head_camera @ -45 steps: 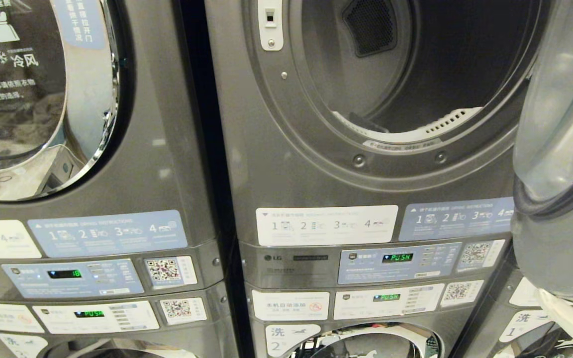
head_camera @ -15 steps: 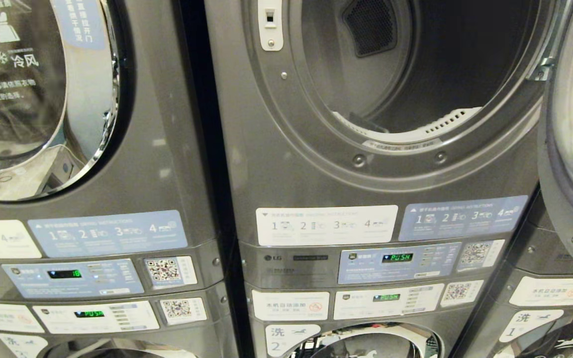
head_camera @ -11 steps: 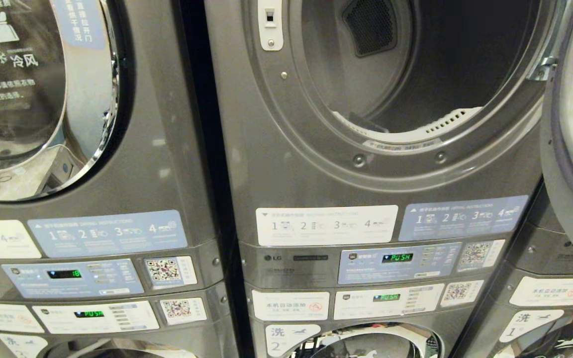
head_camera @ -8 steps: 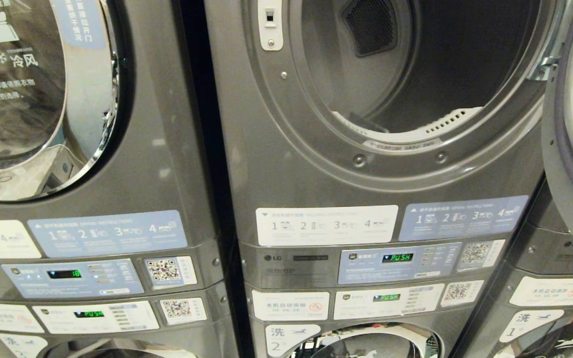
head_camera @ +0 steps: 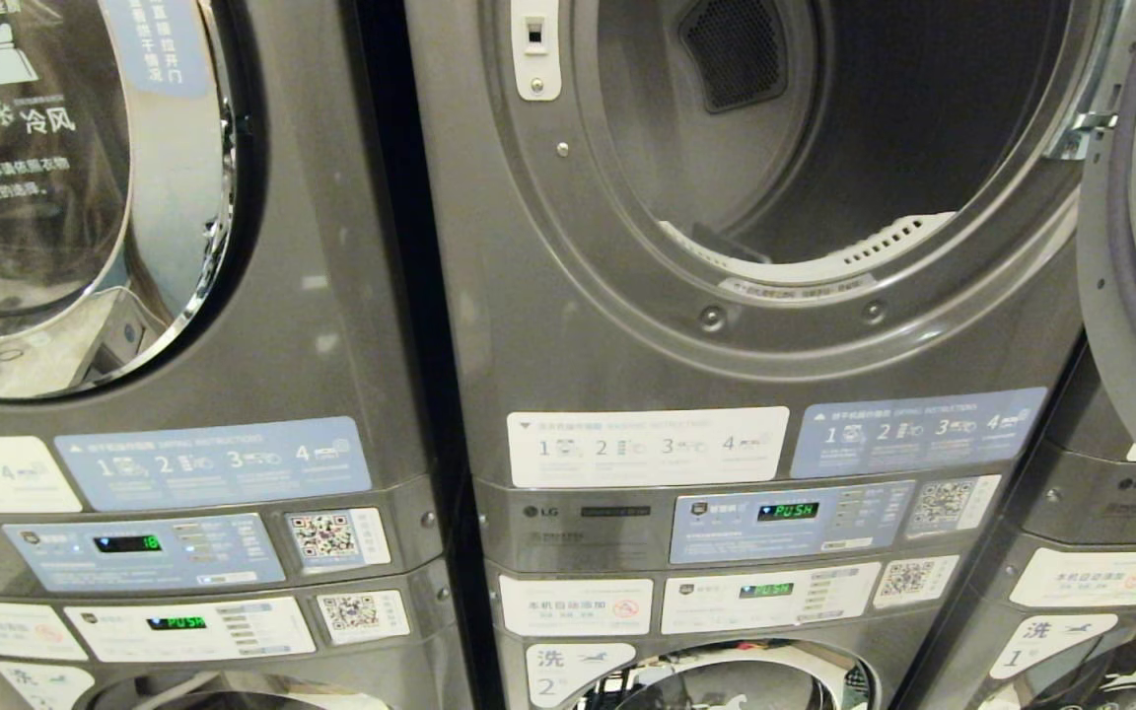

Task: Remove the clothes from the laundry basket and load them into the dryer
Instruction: Open the dryer

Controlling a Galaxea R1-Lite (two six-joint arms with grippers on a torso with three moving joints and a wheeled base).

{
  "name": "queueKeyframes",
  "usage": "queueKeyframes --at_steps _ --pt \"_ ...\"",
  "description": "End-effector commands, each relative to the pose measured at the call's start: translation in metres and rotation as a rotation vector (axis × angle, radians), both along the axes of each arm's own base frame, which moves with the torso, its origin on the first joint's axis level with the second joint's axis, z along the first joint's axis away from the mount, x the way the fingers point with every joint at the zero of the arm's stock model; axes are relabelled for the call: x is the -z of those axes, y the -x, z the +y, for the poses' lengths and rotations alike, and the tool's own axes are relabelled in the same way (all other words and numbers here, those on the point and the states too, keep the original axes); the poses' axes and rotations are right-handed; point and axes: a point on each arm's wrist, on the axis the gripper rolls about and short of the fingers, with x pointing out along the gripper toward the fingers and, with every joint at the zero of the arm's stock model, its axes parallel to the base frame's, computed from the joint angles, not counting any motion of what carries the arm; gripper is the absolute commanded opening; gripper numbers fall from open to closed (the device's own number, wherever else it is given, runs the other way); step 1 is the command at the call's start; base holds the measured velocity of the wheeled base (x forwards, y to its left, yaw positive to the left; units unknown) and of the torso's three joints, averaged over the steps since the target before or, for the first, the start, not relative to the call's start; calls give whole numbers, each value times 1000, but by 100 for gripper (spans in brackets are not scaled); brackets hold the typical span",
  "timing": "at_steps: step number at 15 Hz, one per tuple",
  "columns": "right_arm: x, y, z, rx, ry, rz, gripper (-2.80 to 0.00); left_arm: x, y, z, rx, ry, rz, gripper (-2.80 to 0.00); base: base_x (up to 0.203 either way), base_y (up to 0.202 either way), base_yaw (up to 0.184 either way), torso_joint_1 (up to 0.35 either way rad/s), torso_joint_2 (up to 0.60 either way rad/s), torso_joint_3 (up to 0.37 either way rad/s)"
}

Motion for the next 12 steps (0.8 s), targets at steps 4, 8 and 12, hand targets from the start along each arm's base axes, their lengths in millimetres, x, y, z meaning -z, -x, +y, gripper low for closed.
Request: queueKeyframes --at_steps 4,8,12 --pt "-2 1 -1 18 -15 -23 0 0 0 0 0 0 -1 -280 0 0 0 0 0 0" --pt "-1 0 -2 54 -43 -19 0 0 0 0 0 1 -1 -280 0 0 0 0 0 0" --pt "2 -1 -1 58 -29 2 0 0 0 0 0 0 -1 -280 0 0 0 0 0 0"
